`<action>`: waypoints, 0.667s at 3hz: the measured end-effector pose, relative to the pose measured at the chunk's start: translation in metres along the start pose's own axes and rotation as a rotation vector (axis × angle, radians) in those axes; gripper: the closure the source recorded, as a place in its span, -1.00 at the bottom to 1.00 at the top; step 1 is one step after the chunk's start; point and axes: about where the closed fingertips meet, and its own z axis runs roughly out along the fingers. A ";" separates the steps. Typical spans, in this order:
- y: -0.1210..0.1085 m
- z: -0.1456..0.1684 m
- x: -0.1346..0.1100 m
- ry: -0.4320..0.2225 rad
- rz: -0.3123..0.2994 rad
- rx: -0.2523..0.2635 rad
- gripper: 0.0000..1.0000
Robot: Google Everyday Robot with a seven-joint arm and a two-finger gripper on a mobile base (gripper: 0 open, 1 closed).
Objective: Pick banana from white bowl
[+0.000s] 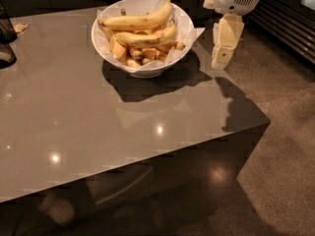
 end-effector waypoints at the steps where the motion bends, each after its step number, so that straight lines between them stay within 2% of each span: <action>1: -0.005 0.001 -0.003 -0.010 -0.001 0.017 -1.00; 2: -0.012 0.003 -0.009 -0.050 -0.017 0.026 -1.00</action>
Offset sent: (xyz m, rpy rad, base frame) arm 0.0140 0.0093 0.0041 0.0742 -0.0206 0.0543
